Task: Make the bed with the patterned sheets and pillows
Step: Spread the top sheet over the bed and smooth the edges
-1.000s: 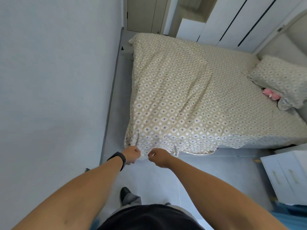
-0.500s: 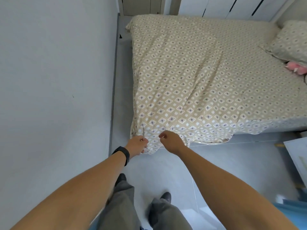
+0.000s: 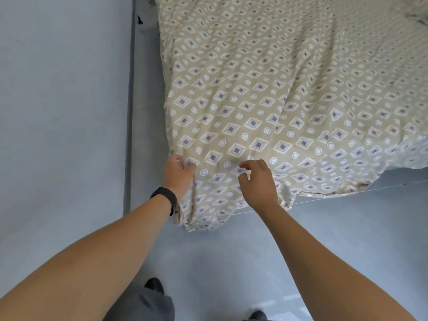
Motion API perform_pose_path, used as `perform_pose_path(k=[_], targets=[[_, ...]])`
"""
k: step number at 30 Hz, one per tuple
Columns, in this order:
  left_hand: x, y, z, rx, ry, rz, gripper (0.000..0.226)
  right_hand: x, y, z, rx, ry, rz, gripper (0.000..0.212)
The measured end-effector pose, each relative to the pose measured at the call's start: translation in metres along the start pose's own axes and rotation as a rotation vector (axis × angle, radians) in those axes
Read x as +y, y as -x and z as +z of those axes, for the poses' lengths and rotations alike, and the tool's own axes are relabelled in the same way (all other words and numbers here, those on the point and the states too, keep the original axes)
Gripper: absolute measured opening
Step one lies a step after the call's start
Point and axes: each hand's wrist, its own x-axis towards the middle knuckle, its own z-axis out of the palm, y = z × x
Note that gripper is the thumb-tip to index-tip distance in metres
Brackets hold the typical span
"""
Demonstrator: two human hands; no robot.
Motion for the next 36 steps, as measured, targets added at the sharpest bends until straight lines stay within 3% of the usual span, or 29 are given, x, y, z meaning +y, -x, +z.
perform_pose_path(k=[4,8,11,13,15,18,27,33,35,36], targets=[[-0.023,-0.032,0.04,0.232,0.008,0.133,0.027,0.037,-0.015,0.041,0.182,-0.07,-0.079,0.027],[-0.054,-0.052,0.057,0.351,0.152,0.271,0.034,0.063,-0.015,0.076,0.284,-0.156,-0.101,0.029],[-0.053,-0.066,0.051,0.386,0.211,0.192,0.044,0.07,-0.009,0.093,0.259,-0.176,-0.061,0.036],[-0.051,-0.071,0.039,0.29,0.299,0.144,0.043,0.071,-0.006,0.102,0.218,-0.192,-0.075,0.035],[-0.05,-0.072,0.028,0.163,0.314,0.169,0.029,0.068,-0.007,0.105,0.214,-0.189,-0.09,0.035],[-0.054,-0.075,0.022,0.148,0.281,0.241,0.011,0.062,-0.01,0.101,0.223,-0.192,-0.073,0.04],[-0.048,-0.07,0.004,0.356,0.306,0.279,0.009,0.078,-0.005,0.1,0.368,-0.141,-0.085,0.056],[-0.041,-0.056,-0.038,0.762,0.49,0.24,0.026,0.078,0.005,0.1,0.319,-0.126,-0.105,0.062],[-0.056,-0.06,-0.048,0.726,0.418,0.228,0.027,0.076,0.011,0.102,0.283,-0.125,-0.129,0.059],[-0.068,-0.065,-0.047,0.63,0.368,0.202,0.029,0.075,0.012,0.103,0.265,-0.127,-0.132,0.057]])
